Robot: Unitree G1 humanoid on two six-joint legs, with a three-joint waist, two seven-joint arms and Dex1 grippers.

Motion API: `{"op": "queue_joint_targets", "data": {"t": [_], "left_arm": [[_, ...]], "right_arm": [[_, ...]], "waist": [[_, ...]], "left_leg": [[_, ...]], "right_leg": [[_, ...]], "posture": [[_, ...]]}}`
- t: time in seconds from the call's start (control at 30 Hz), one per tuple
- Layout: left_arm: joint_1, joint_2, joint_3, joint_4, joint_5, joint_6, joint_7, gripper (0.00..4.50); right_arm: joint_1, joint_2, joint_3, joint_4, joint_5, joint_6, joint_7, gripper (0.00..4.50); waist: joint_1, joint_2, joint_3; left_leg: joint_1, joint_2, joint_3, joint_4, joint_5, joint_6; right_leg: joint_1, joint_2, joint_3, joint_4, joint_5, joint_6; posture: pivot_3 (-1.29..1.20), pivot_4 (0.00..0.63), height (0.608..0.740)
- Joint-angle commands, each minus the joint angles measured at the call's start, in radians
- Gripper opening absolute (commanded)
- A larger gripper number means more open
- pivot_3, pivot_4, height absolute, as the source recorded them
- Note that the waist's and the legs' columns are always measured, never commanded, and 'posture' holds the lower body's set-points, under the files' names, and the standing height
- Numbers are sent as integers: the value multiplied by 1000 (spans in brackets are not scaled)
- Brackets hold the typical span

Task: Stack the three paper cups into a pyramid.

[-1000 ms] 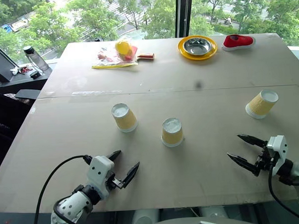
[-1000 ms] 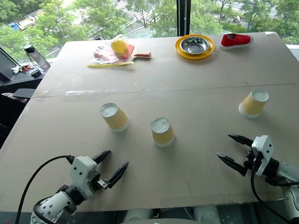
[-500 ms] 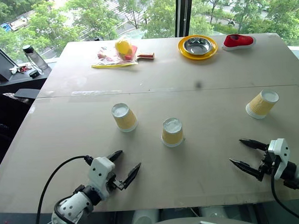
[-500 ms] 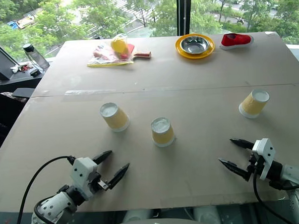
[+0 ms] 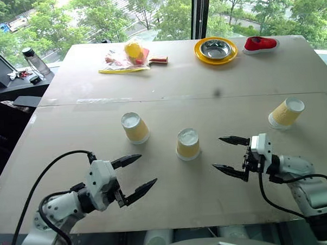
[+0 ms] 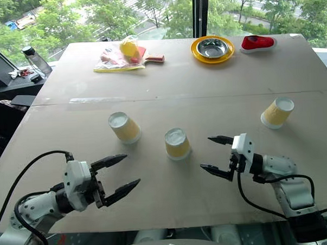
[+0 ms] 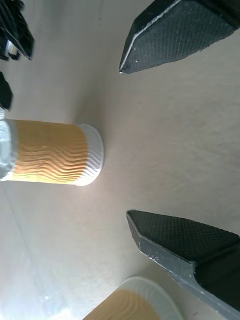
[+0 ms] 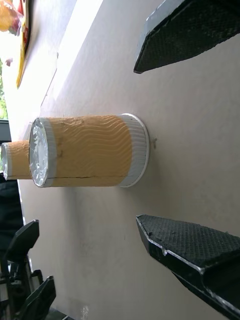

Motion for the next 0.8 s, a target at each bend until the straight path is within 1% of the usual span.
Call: {"op": "queue_joint_targets", "data": {"t": [0.03, 0.07, 0.17, 0.23, 0.53, 0.63, 0.7, 0.73, 0.77, 0.8], "left_arm": [[-58, 65, 65, -31, -98, 50, -70, 4454], [-66, 74, 74, -30, -108, 59, -79, 4454], [-102, 111, 105, 3, -141, 82, -139, 4454], [-107, 120, 120, 15, -150, 91, -167, 4454], [-124, 91, 131, 7, -183, 126, -181, 4454], [-133, 83, 135, 14, -183, 129, -184, 4500], [-122, 77, 144, 22, -179, 122, -199, 4500], [-119, 75, 147, 24, -178, 120, -203, 4500], [-117, 73, 149, 28, -175, 118, -208, 4500], [-116, 71, 150, 30, -172, 116, -211, 4500]], "right_arm": [[-94, 50, 59, 24, -5, 18, -1, 4500], [-109, 59, 69, 33, -10, 18, -1, 4500], [-190, 118, 99, 94, -18, 12, -9, 4500], [-213, 136, 109, 114, -29, 0, -8, 4500], [-250, 168, 126, 119, -5, 41, 10, 4500], [-256, 183, 139, 111, 7, 66, 19, 3644], [-255, 188, 143, 108, 8, 72, 24, 2787], [-255, 190, 143, 107, 8, 75, 25, 2236], [-257, 192, 142, 111, 9, 75, 25, 1940], [-260, 194, 141, 114, 9, 75, 25, 1865]], "waist": [[-1, 0, 0], [0, 0, 0], [-5, -1, 0], [-6, 0, 0], [-6, 0, 0], [-6, -1, 0], [-6, 0, 0], [-7, 0, 0], [-7, -1, 0], [-6, 0, 0]], "left_leg": [[-4, 0, -1, 1, 0, 0], [-8, 0, -2, 2, 0, 0], [-9, -1, -1, 2, 0, 0], [-9, -1, 0, 2, 0, 0], [-8, 1, -1, 3, 0, 0], [-8, 1, -1, 3, 0, 0], [-8, 1, -1, 3, 0, 0], [-8, 1, -1, 3, 0, 0], [-8, 1, -1, 3, 0, 0], [-8, 1, -1, 3, 0, 0]], "right_leg": [[-3, 1, -2, 1, 0, 0], [-7, 2, -5, 3, 0, 0], [-9, 4, -5, 5, 0, 1], [-11, 6, -5, 7, 0, 1], [-12, 8, -5, 11, 0, 1], [-12, 9, -5, 11, 0, 1], [-12, 9, -5, 11, 0, 1], [-12, 9, -5, 11, 0, 1], [-12, 9, -5, 11, 0, 1], [-12, 9, -5, 11, 0, 1]], "posture": [[0, 150, 740], [0, 150, 740], [0, 150, 740], [0, 150, 740], [0, 150, 740], [0, 150, 740], [0, 150, 740], [0, 150, 740], [0, 150, 740], [0, 150, 740]]}}
